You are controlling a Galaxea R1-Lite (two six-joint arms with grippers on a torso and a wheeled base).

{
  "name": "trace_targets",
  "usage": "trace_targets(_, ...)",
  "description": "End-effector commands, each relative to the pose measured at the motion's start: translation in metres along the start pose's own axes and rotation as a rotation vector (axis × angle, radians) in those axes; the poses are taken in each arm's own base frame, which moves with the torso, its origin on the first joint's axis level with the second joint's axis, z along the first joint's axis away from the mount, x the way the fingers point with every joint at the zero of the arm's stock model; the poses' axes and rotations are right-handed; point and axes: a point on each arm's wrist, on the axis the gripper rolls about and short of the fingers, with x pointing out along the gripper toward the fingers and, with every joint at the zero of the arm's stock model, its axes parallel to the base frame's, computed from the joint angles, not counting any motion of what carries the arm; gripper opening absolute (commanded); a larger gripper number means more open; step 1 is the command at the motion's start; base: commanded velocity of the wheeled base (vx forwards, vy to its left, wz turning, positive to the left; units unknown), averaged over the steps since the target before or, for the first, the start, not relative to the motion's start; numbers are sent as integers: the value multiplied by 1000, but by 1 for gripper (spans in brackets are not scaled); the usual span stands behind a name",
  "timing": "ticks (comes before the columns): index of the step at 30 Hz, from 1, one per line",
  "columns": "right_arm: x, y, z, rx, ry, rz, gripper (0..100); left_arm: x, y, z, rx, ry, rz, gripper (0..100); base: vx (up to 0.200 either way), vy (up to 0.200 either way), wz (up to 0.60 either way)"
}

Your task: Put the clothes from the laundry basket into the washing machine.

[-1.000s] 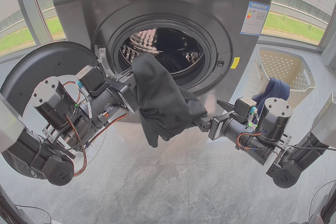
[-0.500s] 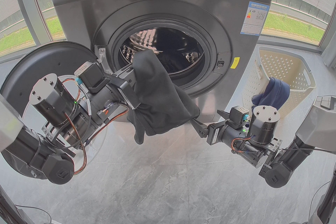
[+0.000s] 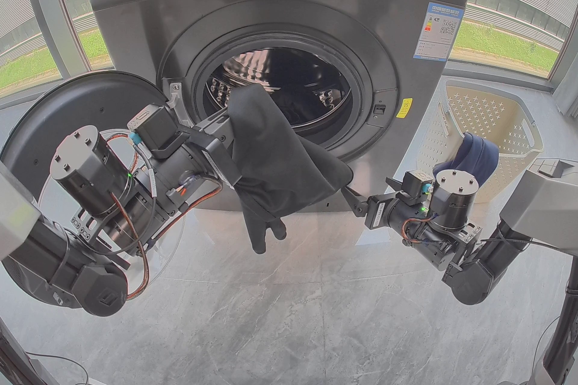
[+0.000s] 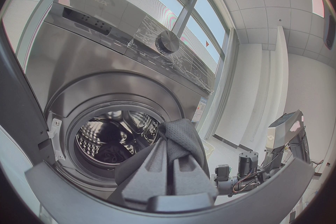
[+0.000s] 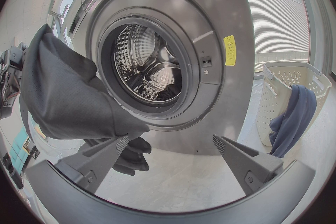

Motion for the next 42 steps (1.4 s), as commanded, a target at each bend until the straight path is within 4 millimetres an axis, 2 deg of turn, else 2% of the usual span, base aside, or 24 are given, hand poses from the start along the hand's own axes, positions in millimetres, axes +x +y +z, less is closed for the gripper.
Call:
trace_targets(1,8,-2,-2,0,-3,-8,100,0,0,0,-1,-1,0,0,0,0,0)
trace_targets(6,15,-11,-6,1,-5,-31,100,0,0,0,-3,1,-3,0,0,0,0)
trace_targets(15,7,-23,-5,0,-21,-44,100,-2,-3,-2,-11,9,-9,0,0,0,0)
trace_targets(23,-26,-28,-37,-12,88,8,100,-7,-6,7,-9,-6,-11,0,0,0,0)
trace_targets(25,-27,-29,-44,-14,113,9,100,-8,-6,6,-10,-1,-12,0,0,0,0)
trace_targets(35,-21,-13,-45,-12,106,112,100,-12,-8,-2,-16,32,-15,0,0,0,0)
trace_targets(39,-1,-2,-48,-16,68,152,100,-11,-8,-2,-19,33,-16,0,0,0,0)
trace_targets(42,5,3,-55,-18,77,203,100,-11,-8,-3,-17,33,-16,0,0,0,0)
